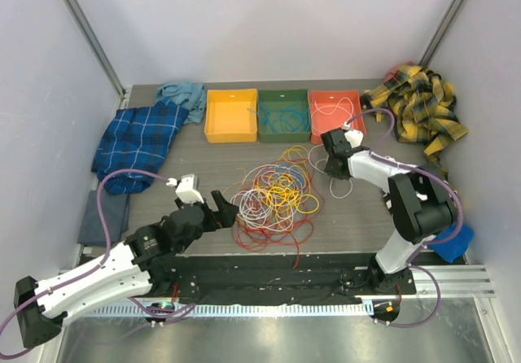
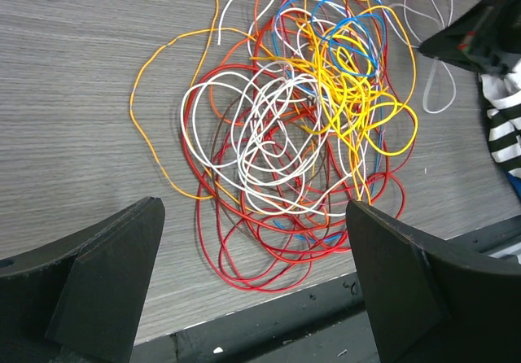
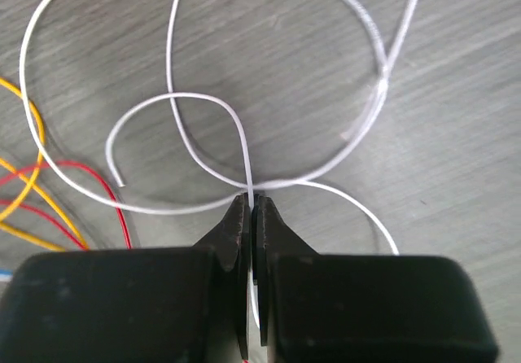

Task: Untangle the cables

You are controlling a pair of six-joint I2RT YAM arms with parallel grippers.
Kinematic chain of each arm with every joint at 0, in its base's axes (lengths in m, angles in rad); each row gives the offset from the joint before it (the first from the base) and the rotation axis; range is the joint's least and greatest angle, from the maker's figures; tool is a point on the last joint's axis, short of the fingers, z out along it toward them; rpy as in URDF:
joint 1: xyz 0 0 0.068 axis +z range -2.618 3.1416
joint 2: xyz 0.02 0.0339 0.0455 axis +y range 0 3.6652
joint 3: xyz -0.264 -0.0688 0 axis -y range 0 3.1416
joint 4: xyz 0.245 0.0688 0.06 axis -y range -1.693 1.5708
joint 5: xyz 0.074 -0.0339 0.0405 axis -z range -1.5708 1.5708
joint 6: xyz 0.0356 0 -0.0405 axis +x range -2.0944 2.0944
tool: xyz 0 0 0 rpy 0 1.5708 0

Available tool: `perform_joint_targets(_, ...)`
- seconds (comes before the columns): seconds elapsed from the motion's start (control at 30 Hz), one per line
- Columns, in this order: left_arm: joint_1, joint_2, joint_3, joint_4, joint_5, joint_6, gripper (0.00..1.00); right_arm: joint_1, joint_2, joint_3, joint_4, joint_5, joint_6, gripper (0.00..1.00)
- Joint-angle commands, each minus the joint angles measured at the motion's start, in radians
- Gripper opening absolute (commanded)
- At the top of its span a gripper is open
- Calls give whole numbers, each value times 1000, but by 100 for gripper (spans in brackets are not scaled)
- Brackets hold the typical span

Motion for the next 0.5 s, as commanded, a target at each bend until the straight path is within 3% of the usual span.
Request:
perform_joint_targets(0.0,-4,3,27,4,-26,4,100,3,-217,91,-82,23,-39,1)
perform_joint_targets(0.07,-4,12,22,14,-18,-2,100,3,-306,166,-111,37,-64,1)
perform_joint_targets(0.2,-5,39,30,22,-3,-7,100,3,-329,449,-175,57,-102,1)
perform_joint_targets(0.47,-5,46,36,19,6,-16,100,-24,-170,855,-212,115,-194,1)
